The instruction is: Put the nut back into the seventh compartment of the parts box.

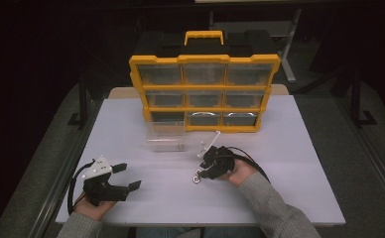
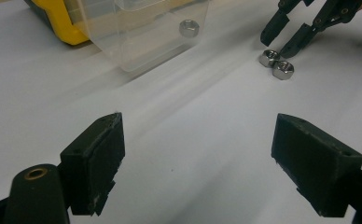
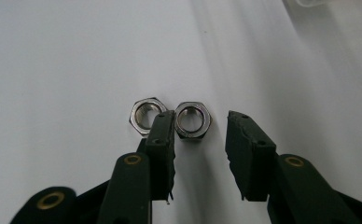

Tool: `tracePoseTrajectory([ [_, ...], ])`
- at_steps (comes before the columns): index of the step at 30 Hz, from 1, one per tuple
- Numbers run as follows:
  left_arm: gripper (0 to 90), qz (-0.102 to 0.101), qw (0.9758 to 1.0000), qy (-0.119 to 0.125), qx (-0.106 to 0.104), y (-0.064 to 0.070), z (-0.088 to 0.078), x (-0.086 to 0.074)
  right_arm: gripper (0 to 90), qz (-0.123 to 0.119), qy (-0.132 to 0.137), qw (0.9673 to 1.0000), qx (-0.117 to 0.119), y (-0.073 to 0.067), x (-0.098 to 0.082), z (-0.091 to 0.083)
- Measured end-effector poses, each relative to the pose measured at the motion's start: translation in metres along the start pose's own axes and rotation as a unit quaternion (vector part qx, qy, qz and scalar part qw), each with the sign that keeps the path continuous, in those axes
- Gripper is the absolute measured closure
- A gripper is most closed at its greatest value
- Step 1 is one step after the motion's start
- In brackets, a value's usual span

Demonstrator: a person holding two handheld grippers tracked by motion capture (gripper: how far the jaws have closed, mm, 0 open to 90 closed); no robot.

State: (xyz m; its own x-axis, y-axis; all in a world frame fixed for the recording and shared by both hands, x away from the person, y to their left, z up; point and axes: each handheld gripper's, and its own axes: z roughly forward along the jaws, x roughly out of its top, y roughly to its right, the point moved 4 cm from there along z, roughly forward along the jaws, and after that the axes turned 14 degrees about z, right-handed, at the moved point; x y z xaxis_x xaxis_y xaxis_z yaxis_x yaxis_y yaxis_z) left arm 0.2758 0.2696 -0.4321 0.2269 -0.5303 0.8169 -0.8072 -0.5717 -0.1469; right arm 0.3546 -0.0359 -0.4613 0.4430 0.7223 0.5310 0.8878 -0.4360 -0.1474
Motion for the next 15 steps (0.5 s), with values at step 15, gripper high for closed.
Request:
tracePoseTrajectory([
  [15,17.3,0.001,1.0,0.0,-0.001,0.0001,0.0,0.0003,65.8,-0.002,-0.011,0.9999,-0.004,-0.0011,0.0044,0.0094],
])
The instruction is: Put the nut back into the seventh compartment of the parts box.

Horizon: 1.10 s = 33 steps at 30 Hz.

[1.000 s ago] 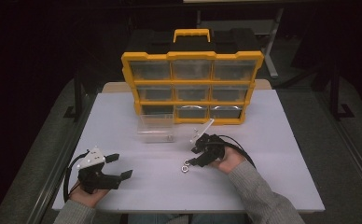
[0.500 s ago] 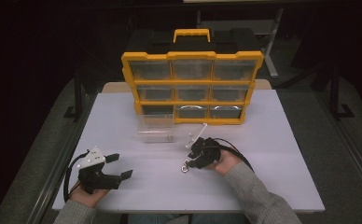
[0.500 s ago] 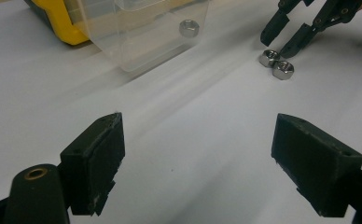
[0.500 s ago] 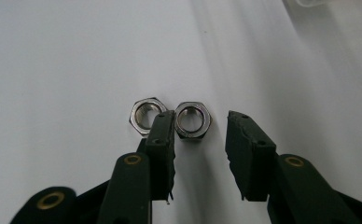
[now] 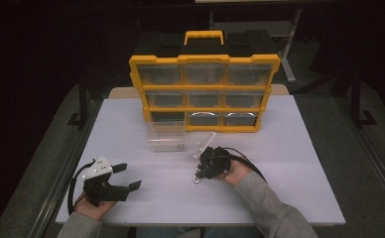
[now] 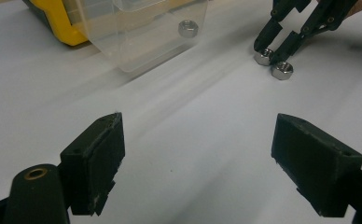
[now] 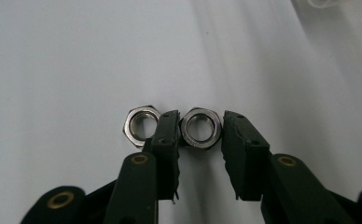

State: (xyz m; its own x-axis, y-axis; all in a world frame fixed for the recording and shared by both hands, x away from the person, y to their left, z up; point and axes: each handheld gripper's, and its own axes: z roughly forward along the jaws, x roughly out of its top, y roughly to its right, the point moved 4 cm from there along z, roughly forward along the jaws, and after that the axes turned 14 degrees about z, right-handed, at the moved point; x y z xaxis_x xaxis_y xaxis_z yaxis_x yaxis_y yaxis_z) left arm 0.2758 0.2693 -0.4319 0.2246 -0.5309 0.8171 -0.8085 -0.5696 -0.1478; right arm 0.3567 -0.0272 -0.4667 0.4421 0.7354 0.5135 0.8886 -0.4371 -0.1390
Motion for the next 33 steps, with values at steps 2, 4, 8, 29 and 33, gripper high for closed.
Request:
tracePoseTrajectory([
  [2,17.4,0.001,1.0,-0.001,-0.001,0.0,0.0,0.0,68.0,0.002,0.0,1.0,-0.002,0.001,0.001,0.0],
  [4,17.3,0.001,1.0,-0.001,0.0,0.0,0.0,0.0,68.6,0.001,-0.002,1.0,-0.001,0.001,0.001,0.0],
  [8,17.3,0.0,1.0,0.0,-0.001,0.0,0.0,0.0,69.0,0.006,-0.001,0.9999,0.008,0.004,0.002,0.0],
  [29,17.3,-0.007,1.0,0.005,0.0,0.0,0.0,0.001,69.1,0.064,0.035,0.996,0.052,0.025,0.018,-0.039],
  [33,17.3,-0.007,1.0,0.004,-0.001,0.0,0.0,0.001,69.1,0.068,0.046,0.9953,0.052,0.029,0.026,-0.051],
])
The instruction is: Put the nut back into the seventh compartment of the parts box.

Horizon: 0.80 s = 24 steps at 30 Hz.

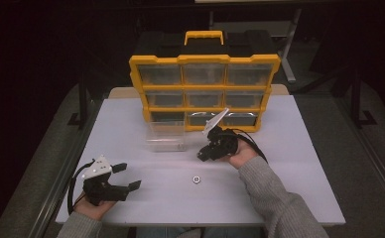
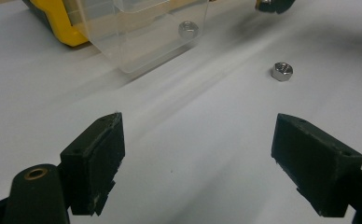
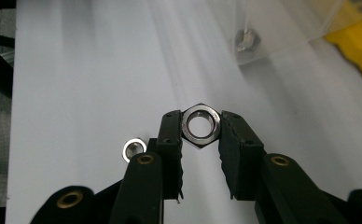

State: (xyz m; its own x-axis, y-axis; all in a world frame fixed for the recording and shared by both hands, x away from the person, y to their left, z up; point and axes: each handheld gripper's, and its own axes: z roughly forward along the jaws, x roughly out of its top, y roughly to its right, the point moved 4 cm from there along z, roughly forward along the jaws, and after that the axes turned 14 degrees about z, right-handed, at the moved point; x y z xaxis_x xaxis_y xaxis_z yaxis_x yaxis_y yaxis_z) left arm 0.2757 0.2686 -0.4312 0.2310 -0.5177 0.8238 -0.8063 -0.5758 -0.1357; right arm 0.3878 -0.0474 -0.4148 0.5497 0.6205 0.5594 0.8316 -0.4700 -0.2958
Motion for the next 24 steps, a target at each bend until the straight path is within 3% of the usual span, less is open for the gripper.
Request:
tracePoseTrajectory([
  [7,17.3,-0.001,1.0,0.001,0.0,0.0,0.0,0.0,69.1,0.016,0.015,0.9997,0.006,0.002,0.017,-0.018],
  [18,17.3,-0.003,1.0,0.001,0.0,0.0,0.0,0.0,69.1,-0.013,0.032,0.9994,-0.007,0.003,0.052,-0.033],
  [19,17.3,-0.003,1.0,0.001,0.0,0.0,0.0,0.0,69.1,-0.006,0.027,0.9996,-0.009,0.001,0.055,-0.035],
  [20,17.3,-0.003,1.0,0.001,0.0,0.0,0.0,0.0,69.1,-0.02,0.035,0.9991,-0.009,0.002,0.06,-0.035],
  [24,17.3,-0.004,1.0,0.004,0.0,0.0,0.0,0.0,69.1,-0.025,0.032,0.9991,-0.015,-0.002,0.074,-0.035],
])
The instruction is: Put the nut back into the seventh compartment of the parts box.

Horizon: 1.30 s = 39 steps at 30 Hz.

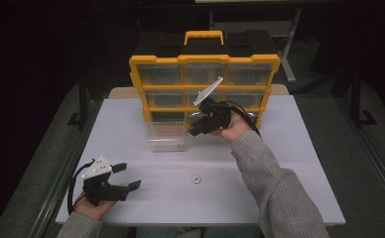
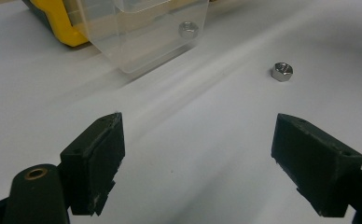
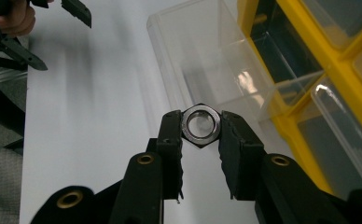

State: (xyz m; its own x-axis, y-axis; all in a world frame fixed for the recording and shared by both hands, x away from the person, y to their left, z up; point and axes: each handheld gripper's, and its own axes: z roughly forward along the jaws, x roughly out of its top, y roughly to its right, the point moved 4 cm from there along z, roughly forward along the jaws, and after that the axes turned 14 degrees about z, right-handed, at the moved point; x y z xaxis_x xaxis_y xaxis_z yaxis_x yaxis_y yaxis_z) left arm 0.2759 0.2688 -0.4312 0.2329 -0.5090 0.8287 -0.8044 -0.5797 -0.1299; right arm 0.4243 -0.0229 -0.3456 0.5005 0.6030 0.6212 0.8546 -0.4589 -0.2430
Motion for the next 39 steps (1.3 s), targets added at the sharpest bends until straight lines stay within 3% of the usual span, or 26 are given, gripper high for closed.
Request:
tracePoseTrajectory([
  [19,17.3,0.001,1.0,0.001,0.001,0.0,-0.001,0.0,69.1,-0.018,-0.019,0.9996,-0.006,-0.013,0.048,0.026],
  [39,17.3,0.001,1.0,0.004,0.001,0.0,-0.001,0.001,69.1,0.006,-0.052,0.9985,-0.017,-0.009,0.053,0.06],
])
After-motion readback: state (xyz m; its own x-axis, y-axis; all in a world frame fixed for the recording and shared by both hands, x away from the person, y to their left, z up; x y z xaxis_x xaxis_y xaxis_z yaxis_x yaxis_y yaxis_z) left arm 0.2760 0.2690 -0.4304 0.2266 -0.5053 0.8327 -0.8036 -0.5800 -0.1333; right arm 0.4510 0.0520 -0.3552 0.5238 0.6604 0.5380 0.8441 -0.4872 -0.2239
